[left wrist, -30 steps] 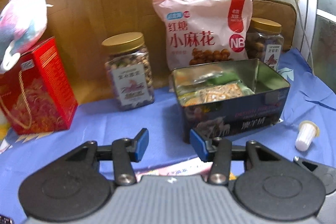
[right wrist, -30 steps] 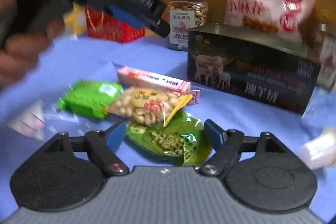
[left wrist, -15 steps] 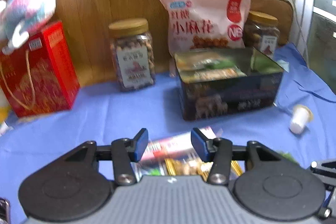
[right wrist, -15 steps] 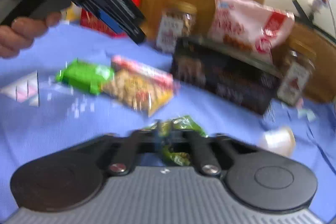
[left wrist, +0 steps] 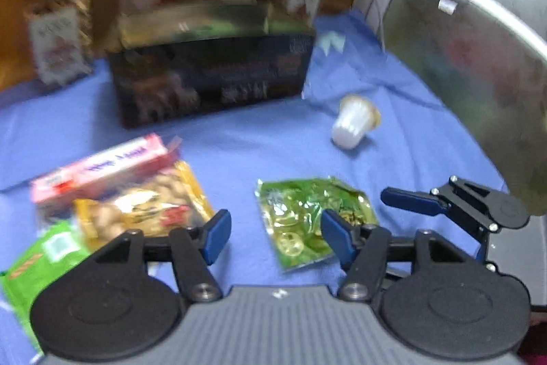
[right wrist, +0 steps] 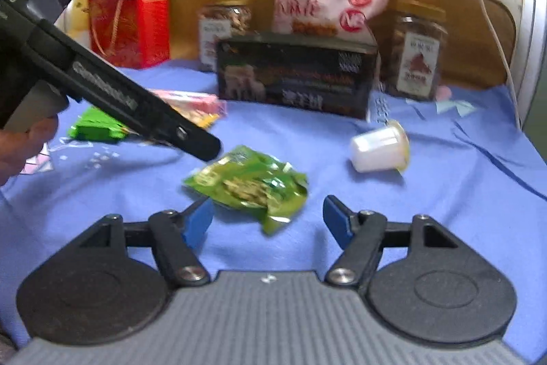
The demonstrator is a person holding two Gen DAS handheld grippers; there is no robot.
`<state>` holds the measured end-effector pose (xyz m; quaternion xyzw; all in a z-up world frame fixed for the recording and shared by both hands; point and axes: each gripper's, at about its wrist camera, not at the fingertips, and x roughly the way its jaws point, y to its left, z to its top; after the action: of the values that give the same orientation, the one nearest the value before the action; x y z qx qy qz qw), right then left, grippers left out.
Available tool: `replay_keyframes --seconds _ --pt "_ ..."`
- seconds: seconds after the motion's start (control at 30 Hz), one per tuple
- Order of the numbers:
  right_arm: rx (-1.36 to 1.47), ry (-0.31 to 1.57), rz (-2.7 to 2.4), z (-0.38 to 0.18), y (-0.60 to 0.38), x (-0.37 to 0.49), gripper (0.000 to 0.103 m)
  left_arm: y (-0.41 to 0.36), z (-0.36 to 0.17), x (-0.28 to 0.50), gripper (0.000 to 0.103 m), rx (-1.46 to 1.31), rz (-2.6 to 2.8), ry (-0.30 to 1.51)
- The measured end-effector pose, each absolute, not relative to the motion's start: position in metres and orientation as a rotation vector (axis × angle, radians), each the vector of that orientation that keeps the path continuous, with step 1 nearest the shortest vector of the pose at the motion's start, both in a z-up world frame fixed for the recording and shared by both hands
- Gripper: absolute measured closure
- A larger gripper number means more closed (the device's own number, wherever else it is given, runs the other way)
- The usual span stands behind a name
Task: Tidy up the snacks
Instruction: 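Carry the green pickle bag into the tin and release it, then move the left tool back to the green wafer packet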
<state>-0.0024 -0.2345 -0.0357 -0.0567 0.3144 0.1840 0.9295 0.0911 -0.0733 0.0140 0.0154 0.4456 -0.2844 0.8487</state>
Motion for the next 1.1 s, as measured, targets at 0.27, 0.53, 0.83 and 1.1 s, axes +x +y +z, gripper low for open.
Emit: replay_keyframes --seconds 0.27,0.53,0.83,1.1 --pt "-0.126 0.610 0.402 -0.040 -0.226 0.006 0.066 -0.110 0.006 0.081 0.038 0.110 -0.647 0.891" --pt "-0.113 0.425 0.390 -0.006 -0.223 0.013 0.066 -0.095 0.057 0.083 0.038 0.094 -0.631 0.703" --pt "-0.050 0.330 0.429 0.027 -0.206 0.117 0.065 -0.077 0.092 0.179 0.031 -0.006 -0.503 0.596" --pt "-0.035 0.371 0.405 0.010 -0.198 0.140 0.041 -0.068 0.059 0.220 0.015 0.021 -0.324 0.655"
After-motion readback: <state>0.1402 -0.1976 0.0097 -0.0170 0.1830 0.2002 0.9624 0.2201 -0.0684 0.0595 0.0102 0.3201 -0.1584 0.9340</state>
